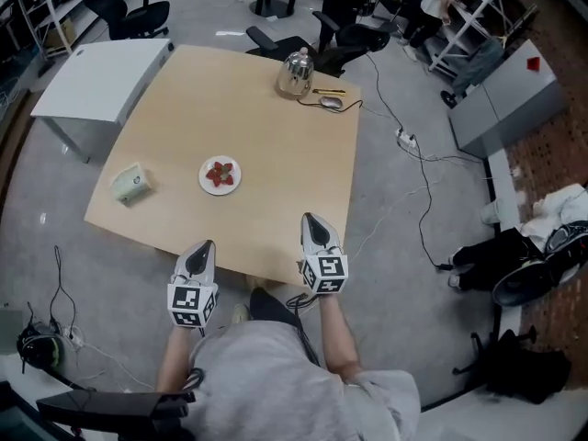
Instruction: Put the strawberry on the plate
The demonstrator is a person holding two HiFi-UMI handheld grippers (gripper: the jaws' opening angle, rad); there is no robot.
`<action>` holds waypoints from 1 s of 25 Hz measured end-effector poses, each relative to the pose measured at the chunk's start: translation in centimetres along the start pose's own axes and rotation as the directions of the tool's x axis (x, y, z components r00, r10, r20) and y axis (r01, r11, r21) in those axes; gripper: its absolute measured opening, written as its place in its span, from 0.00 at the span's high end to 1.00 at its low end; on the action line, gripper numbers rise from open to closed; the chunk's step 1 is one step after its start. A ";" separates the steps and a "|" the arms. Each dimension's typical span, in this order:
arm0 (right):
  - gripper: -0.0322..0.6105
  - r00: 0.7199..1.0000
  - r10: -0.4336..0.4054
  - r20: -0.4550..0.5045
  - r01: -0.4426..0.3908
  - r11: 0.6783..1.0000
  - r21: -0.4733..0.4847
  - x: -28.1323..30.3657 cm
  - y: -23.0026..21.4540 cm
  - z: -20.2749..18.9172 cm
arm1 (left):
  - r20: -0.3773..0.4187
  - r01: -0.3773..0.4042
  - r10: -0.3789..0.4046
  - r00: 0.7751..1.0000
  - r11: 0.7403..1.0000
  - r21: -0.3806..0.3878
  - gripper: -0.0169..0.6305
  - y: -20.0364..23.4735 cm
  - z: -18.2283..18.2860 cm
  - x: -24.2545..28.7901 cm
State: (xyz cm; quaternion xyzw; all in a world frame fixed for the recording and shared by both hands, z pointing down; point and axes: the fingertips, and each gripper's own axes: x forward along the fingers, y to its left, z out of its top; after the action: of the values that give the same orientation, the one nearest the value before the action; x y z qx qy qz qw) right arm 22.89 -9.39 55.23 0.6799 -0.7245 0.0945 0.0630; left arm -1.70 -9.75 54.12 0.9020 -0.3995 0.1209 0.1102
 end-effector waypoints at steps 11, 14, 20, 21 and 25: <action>0.94 0.992 -0.119 0.038 0.116 0.992 0.054 -7.1 -0.4 -0.6 | 0.026 0.119 -0.121 0.992 0.991 0.053 0.94 -2.8 0.9 -0.3; 0.94 0.990 -0.137 0.041 0.134 0.989 0.059 -8.7 0.0 -0.9 | 0.031 0.142 -0.144 0.989 0.988 0.064 0.94 -3.4 1.0 -0.7; 0.94 0.986 -0.159 0.053 0.155 0.986 0.064 -11.5 1.0 -1.3 | 0.031 0.165 -0.168 0.985 0.983 0.078 0.94 -3.9 0.9 -2.0; 0.94 0.985 -0.163 0.055 0.159 0.985 0.063 -11.9 1.2 -1.4 | 0.032 0.167 -0.170 0.985 0.983 0.078 0.94 -3.9 0.8 -2.3; 0.94 0.981 -0.182 0.060 0.178 0.982 0.065 -12.9 1.6 -1.9 | 0.038 0.169 -0.173 0.984 0.982 0.081 0.94 -3.5 0.6 -3.2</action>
State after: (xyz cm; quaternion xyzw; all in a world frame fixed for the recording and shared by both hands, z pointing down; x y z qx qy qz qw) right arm 22.07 3.69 54.12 0.7470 -0.6584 0.0875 0.0270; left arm -1.04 -5.41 52.22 0.9391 -0.3180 0.1059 0.0760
